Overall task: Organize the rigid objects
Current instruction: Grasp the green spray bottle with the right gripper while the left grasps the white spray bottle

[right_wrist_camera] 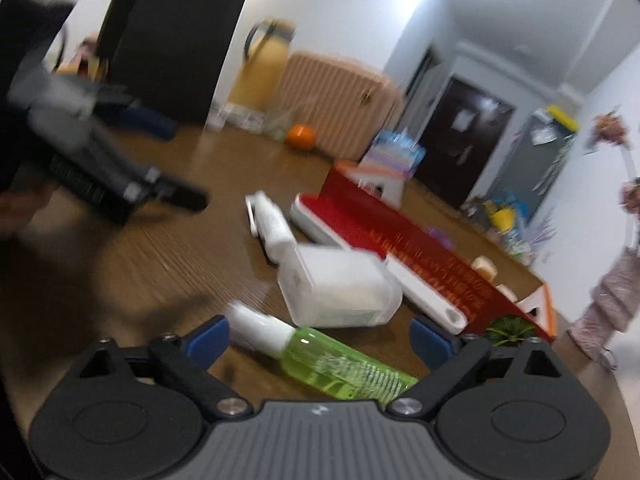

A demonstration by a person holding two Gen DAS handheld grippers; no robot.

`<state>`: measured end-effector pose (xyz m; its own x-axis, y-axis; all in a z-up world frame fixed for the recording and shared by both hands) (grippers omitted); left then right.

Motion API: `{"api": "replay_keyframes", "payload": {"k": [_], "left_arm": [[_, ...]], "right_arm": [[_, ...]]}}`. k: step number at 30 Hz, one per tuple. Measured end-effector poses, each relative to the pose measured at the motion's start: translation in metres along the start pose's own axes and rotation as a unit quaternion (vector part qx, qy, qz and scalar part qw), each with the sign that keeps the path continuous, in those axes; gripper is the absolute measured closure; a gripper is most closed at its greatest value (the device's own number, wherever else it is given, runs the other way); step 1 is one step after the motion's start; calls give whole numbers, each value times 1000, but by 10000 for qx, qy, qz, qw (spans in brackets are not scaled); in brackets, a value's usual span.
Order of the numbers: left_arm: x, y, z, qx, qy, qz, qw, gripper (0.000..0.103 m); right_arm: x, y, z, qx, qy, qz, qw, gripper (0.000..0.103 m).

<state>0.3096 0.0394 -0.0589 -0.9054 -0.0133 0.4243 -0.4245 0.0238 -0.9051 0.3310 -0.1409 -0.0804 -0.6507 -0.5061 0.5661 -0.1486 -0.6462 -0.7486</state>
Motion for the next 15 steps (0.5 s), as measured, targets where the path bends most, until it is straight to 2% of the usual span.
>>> {"api": "replay_keyframes", "payload": {"k": [1, 3, 4, 7, 10, 13, 15], "left_arm": [[-13, -5, -3, 218, -3, -124, 9997, 0], [-37, -11, -9, 601, -34, -409, 9973, 0], [-49, -15, -12, 768, -49, -546, 9955, 0], [-69, -18, -18, 1122, -96, -718, 9910, 0], [-84, -15, -16, 1184, -137, -804, 9896, 0], [-94, -14, -9, 1210, -32, -1044, 9871, 0], [-97, -15, -2, 1062, -83, -1085, 9884, 0]], "right_arm": [[-6, 3, 6, -81, -166, -101, 9998, 11], [-11, 4, 21, -596, -577, -175, 9964, 30], [-12, 7, 29, -930, -574, -310, 9935, 47], [-2, 21, 43, -1556, -611, -478, 9848, 72], [15, 44, 54, -2214, -145, -437, 9741, 73], [28, 65, 69, -2910, 467, -373, 9548, 73], [33, 77, 76, -3256, 810, -293, 9416, 73]]}}
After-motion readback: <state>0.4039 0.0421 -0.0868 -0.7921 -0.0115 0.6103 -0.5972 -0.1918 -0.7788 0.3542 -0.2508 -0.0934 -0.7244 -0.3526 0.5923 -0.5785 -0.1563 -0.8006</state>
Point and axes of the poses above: each gripper's, at about its wrist camera, not at the fingertips, and x roughly against the way its jaws point, z to its right, y to its underside, the point moved 4 cm from there along -x, roughly the way its jaws point
